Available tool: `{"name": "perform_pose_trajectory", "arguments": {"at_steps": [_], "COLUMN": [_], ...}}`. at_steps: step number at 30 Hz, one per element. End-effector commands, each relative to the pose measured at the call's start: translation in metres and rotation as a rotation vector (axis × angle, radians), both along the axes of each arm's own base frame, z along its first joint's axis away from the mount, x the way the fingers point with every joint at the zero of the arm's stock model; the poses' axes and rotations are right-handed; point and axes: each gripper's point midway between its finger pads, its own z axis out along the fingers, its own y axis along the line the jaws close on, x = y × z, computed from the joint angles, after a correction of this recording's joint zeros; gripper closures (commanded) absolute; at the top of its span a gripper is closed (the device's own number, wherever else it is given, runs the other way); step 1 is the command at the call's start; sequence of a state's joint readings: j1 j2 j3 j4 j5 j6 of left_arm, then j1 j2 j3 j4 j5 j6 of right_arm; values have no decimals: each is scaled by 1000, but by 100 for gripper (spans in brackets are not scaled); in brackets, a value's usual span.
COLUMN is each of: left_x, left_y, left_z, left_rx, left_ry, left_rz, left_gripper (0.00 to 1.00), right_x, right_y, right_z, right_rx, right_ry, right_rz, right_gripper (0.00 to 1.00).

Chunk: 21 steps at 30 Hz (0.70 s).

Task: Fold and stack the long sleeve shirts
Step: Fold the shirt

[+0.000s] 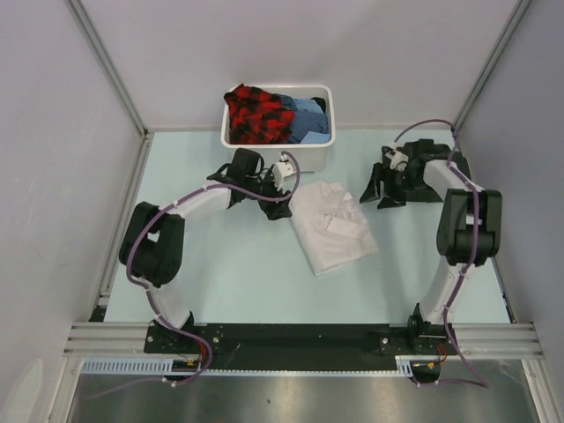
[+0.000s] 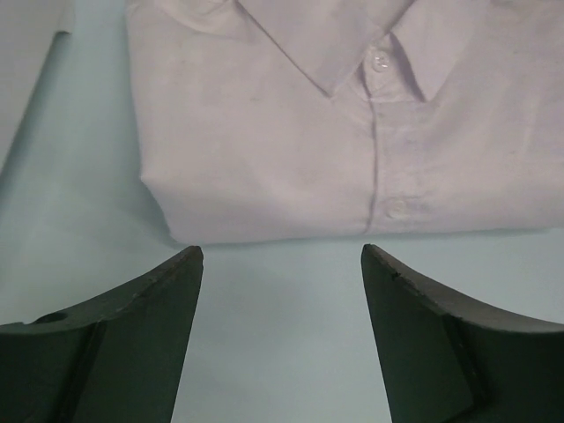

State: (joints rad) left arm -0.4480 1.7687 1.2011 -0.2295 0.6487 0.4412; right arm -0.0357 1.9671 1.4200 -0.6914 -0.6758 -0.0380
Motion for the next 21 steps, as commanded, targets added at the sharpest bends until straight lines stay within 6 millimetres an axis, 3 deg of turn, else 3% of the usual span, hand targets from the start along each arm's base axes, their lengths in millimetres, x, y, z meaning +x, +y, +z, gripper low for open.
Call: {"name": "perform_pose_trajectory", "arguments": {"at_steps": [1,4,6,8,13,16,18,19,20,21], "left_x": [29,44,45,40,34,38,40,40,39,37], "left_y": [-6,-7,-6,-3,5,5,6,7,10,11], "left_z": [-5,-4,2,5,-2,3,8,11,13,13], "left_rx": [68,80,77,80,82,79,83,83,84,81], "left_ry": [-107,-128,-164,-180,-199,-198,-209,-214,-217,-213], "left_rz": [-133,-150,-177,-197,-194,-180,-170,-167,-163,-164], "left_gripper": [21,20,20,17,13,13,12,12,13,13], "right_x": [-34,-70,-96,-109,-127,-125,-111,-107,-96,-93], "right_y": [-8,-6,-3,0,2,0,-7,-12,-18,-24], "right_z": [42,31,16,6,-28,-49,-51,-53,-53,-54], "right_rx": [31,79,91,96,41,20,14,0,-19,-42], "right_ry": [-23,88,166,205,281,316,294,278,248,245], "right_rz": [-35,-78,-99,-112,-120,-115,-138,-140,-134,-127], "right_gripper": [14,15,15,15,16,24,59,70,90,100]}}
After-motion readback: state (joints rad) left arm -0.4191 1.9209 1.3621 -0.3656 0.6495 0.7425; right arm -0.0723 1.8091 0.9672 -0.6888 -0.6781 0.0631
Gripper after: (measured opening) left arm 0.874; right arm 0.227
